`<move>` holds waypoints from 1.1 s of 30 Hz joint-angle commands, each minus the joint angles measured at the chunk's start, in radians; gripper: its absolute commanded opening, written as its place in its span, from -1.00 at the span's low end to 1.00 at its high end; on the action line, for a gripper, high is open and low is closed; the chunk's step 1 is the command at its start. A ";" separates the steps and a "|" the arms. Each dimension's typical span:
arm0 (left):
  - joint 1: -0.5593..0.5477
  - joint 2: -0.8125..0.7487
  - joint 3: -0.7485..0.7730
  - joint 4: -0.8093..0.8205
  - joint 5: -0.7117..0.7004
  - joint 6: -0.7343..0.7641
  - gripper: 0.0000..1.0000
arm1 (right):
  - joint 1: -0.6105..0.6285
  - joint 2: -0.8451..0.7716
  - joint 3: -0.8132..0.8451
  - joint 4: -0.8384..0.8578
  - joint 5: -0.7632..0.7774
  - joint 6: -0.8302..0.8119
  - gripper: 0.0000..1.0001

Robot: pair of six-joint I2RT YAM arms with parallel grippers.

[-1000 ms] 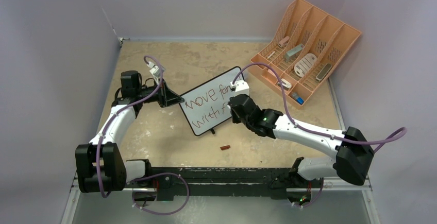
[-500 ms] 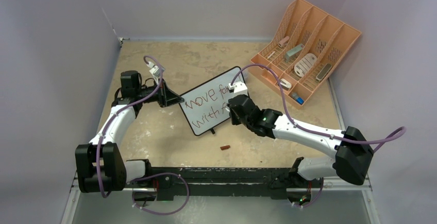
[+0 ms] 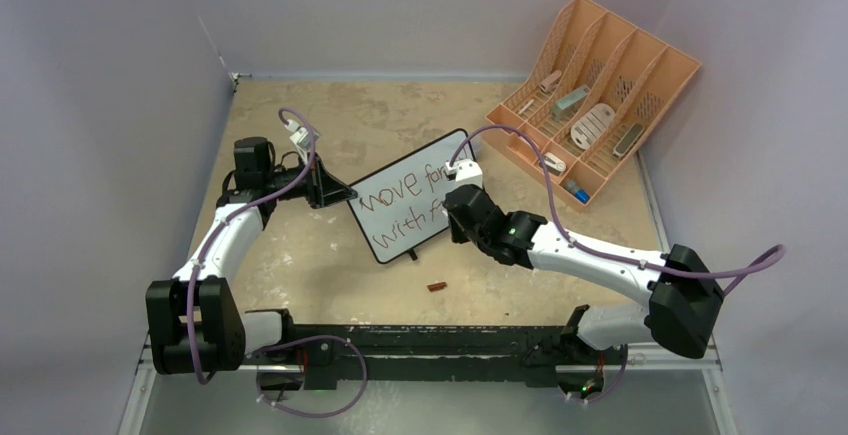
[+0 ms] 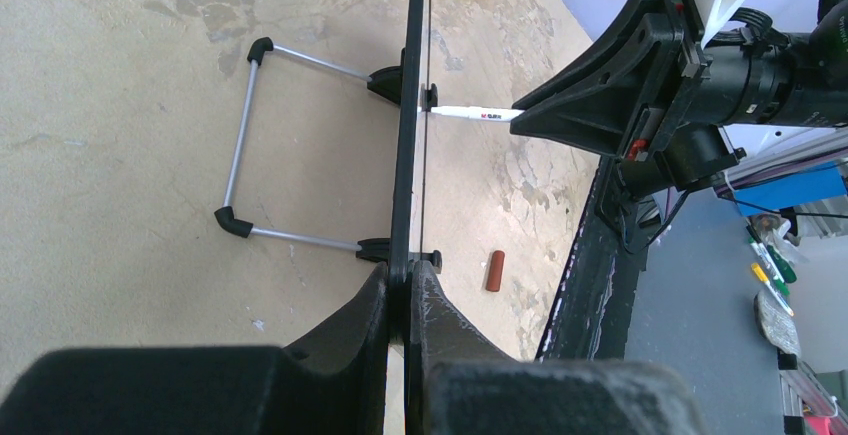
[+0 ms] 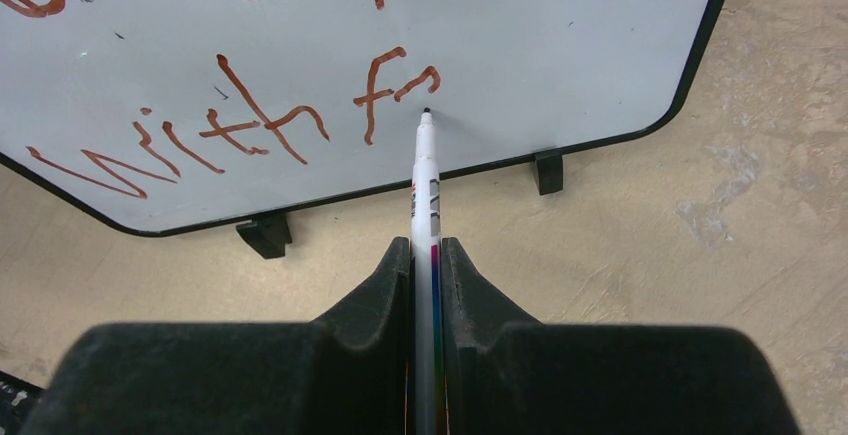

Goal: Write a sentence on the whiteboard

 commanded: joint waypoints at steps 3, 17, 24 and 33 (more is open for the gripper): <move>0.009 -0.019 0.005 0.021 0.000 0.011 -1.00 | -0.004 -0.013 0.028 0.008 0.046 0.020 -1.00; 0.009 -0.018 0.007 0.021 -0.003 0.011 -1.00 | -0.004 -0.041 0.032 0.012 0.040 0.013 -1.00; 0.010 -0.019 0.005 0.021 0.000 0.011 -1.00 | -0.005 -0.023 0.041 0.022 0.065 0.020 -1.00; 0.010 -0.017 0.005 0.021 0.002 0.011 -1.00 | -0.004 -0.014 0.044 0.045 0.064 0.017 -1.00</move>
